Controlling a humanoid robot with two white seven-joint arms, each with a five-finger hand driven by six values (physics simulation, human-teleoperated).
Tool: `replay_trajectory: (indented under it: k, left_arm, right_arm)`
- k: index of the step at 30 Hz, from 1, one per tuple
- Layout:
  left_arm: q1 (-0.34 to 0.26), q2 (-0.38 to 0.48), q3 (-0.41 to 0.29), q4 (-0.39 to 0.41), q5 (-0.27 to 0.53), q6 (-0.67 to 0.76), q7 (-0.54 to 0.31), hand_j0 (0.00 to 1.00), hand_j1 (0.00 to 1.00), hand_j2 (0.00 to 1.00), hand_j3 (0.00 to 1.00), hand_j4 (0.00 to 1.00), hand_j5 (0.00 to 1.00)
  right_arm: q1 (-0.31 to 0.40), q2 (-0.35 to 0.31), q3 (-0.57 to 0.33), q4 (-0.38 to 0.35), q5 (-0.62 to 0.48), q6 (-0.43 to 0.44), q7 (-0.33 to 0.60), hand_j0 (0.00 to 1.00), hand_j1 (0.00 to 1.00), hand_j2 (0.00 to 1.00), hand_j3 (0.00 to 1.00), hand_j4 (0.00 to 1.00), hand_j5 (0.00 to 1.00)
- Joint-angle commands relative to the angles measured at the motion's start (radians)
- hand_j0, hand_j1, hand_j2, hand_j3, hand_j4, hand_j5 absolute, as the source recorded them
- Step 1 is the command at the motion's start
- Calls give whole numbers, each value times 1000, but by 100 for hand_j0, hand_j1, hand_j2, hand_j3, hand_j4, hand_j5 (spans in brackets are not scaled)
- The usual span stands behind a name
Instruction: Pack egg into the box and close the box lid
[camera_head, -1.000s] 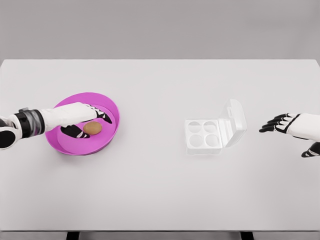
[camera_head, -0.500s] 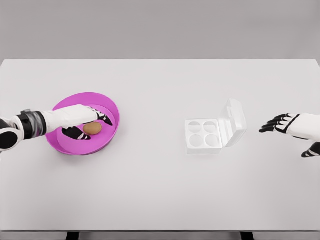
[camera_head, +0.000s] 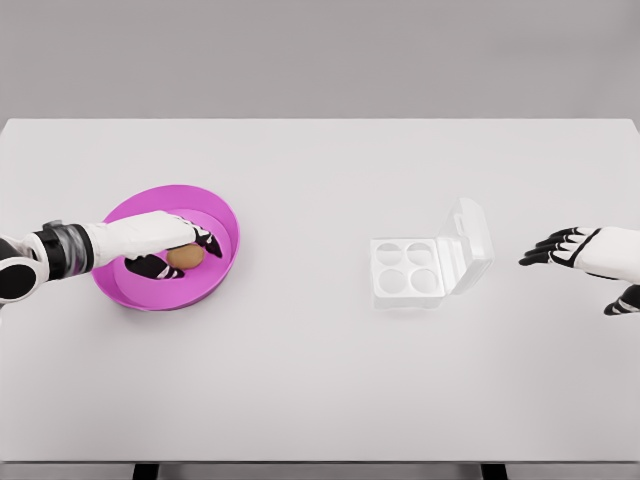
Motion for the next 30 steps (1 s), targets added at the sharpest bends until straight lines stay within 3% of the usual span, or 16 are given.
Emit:
replay_trajectory:
  k: [1,10,30]
  left_arm:
    - [0,1,0,0,3,0,0,60,60,60,60,60,60]
    - [-3,1,2,0,5,0,0,46,46,46,46,46,46]
    - [-20,2,29,-32,18,-11,0,37,37,37,37,37,37]
  right_arm:
    - [0,-1,0,-1,-5,3,0,100,100,100,100,100,100]
    - [2,2,0,-4,-5,3,0,100,100,100,100,100,100]
    - [-2,2,0,-2,-5,3,0,100,100,100,100,100,100]
